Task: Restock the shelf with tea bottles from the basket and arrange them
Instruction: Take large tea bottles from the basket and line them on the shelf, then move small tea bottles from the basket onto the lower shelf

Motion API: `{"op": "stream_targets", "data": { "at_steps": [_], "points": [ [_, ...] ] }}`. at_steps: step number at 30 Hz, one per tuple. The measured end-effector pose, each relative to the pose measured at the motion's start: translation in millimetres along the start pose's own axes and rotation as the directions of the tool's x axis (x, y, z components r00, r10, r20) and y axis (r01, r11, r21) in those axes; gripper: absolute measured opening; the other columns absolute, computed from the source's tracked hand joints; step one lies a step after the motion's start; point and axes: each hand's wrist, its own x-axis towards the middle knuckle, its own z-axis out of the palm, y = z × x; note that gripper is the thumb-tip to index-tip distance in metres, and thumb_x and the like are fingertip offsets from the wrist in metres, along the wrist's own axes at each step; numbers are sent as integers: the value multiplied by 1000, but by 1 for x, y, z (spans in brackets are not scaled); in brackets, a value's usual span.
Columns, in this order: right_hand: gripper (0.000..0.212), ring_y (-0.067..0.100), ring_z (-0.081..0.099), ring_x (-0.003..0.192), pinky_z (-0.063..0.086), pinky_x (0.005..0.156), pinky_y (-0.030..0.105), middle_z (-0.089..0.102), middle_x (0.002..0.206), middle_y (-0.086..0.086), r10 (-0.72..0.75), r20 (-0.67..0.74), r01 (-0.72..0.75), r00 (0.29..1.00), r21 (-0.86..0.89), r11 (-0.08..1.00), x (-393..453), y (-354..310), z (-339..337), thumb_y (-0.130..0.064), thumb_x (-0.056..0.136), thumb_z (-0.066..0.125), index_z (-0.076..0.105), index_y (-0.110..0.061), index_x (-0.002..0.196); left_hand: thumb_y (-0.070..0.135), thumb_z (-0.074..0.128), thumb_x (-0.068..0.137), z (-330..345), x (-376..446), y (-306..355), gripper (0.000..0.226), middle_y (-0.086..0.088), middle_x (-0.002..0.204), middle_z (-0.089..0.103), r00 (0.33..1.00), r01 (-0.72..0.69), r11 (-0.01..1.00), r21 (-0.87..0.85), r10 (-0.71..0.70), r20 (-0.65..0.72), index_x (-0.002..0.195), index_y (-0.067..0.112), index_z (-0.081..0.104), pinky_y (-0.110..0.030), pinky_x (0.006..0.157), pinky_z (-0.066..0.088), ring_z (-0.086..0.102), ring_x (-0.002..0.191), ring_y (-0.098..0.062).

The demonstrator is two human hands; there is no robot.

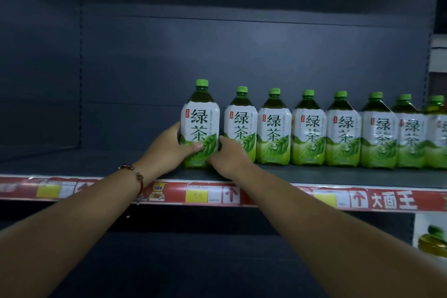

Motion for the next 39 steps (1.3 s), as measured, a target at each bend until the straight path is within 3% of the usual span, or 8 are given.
{"op": "stream_targets", "data": {
  "at_steps": [3,6,10,13,20,27,33,39],
  "points": [
    [21,25,63,98,52,86,35,68,106,10,-35,52,38,998,-71,997,-15,-3,-11,-18,93,56,64,-9,110,43,67,90,-2,-15,12,41,15,119,65,999,34,969,246,-32,-14,129,34,58,-28,80,46,59,100,-9],
    [34,26,58,111,49,96,38,61,122,10,-63,94,93,994,-356,930,-35,2,-24,-26,95,55,56,-12,125,55,56,93,-1,-39,28,40,5,109,65,997,74,812,579,-81,-13,124,30,58,-30,70,45,59,90,-16],
    [56,29,44,133,36,112,43,48,144,12,-126,89,154,988,-614,774,-68,22,-46,-44,98,49,41,-15,146,62,49,92,15,-77,47,53,-3,115,62,994,-82,648,757,108,16,126,21,58,-36,82,45,60,104,-24],
    [63,30,37,139,30,116,42,42,150,12,-136,76,153,988,-658,738,-97,39,-65,-50,98,45,33,-17,151,65,47,91,31,-102,67,63,-3,129,58,978,-197,671,715,187,94,139,23,51,-38,98,41,54,119,-24],
    [62,30,33,141,25,117,44,41,152,7,-59,35,67,998,-717,693,-179,87,-122,-52,96,48,37,-22,149,68,44,92,87,-152,117,75,-8,156,34,937,-349,699,624,242,253,153,26,33,-41,114,27,33,143,-25],
    [72,30,15,150,13,121,45,19,163,5,220,-26,-161,975,-764,625,-274,156,-185,-56,95,47,21,-28,156,73,38,91,171,-196,175,81,-7,165,17,872,-427,786,447,227,434,157,28,21,-47,119,23,18,150,-26],
    [66,32,29,142,24,116,46,33,156,8,373,-108,-315,921,-772,552,-357,212,-232,-55,96,45,28,-27,153,73,38,92,248,-235,226,81,-7,164,21,784,-511,799,317,282,553,157,27,22,-45,115,30,26,147,-28],
    [68,32,32,141,25,115,44,38,154,5,542,-224,-518,810,-706,483,-452,272,-278,-55,95,50,27,-28,153,71,42,92,336,-286,279,76,-1,160,29,663,-582,802,134,372,650,154,29,29,-42,110,35,34,142,-25]
  ]
}}
